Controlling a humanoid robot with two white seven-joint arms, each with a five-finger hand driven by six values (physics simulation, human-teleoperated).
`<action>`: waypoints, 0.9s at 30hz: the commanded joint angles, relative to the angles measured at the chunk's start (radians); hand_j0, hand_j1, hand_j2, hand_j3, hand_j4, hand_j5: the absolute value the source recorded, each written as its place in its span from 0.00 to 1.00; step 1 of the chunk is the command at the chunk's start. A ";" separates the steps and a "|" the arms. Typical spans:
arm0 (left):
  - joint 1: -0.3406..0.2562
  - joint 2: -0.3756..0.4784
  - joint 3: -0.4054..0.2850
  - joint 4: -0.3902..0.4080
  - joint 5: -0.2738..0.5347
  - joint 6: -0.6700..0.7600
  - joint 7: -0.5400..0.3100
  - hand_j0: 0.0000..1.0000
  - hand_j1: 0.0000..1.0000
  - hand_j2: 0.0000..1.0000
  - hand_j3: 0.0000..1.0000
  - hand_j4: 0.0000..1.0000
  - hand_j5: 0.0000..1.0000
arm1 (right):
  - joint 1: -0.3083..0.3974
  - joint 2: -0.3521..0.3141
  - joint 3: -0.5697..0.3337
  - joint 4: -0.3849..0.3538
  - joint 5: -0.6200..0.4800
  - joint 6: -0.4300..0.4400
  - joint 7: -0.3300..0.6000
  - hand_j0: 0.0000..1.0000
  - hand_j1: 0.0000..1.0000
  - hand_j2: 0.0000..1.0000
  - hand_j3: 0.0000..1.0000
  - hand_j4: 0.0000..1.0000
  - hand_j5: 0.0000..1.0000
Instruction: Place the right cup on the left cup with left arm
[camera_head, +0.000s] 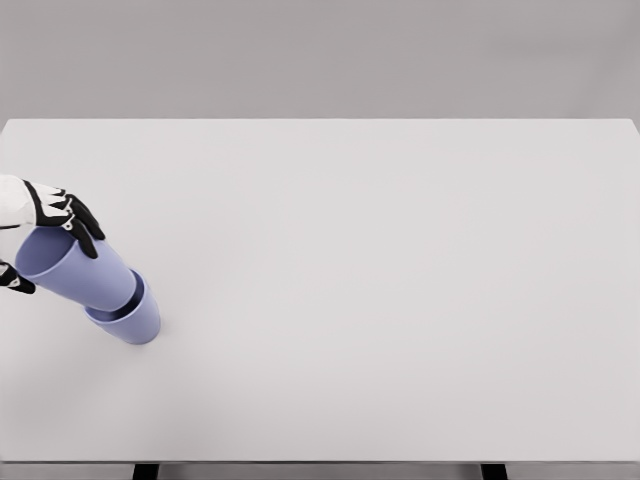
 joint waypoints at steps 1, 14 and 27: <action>0.000 -0.003 0.002 0.001 0.006 0.003 0.000 0.61 0.61 0.61 0.61 0.61 0.61 | 0.000 0.000 0.000 0.000 0.000 0.001 0.000 1.00 1.00 1.00 1.00 1.00 1.00; 0.020 -0.021 -0.001 0.007 -0.014 0.003 0.000 0.61 0.61 0.61 0.61 0.61 0.61 | 0.000 0.000 0.000 0.000 0.000 -0.001 0.000 1.00 1.00 1.00 1.00 1.00 1.00; 0.025 -0.029 0.003 0.022 -0.026 0.003 0.000 0.62 0.62 0.62 0.62 0.62 0.62 | 0.000 0.000 0.000 0.000 0.000 -0.001 0.000 1.00 1.00 1.00 1.00 1.00 1.00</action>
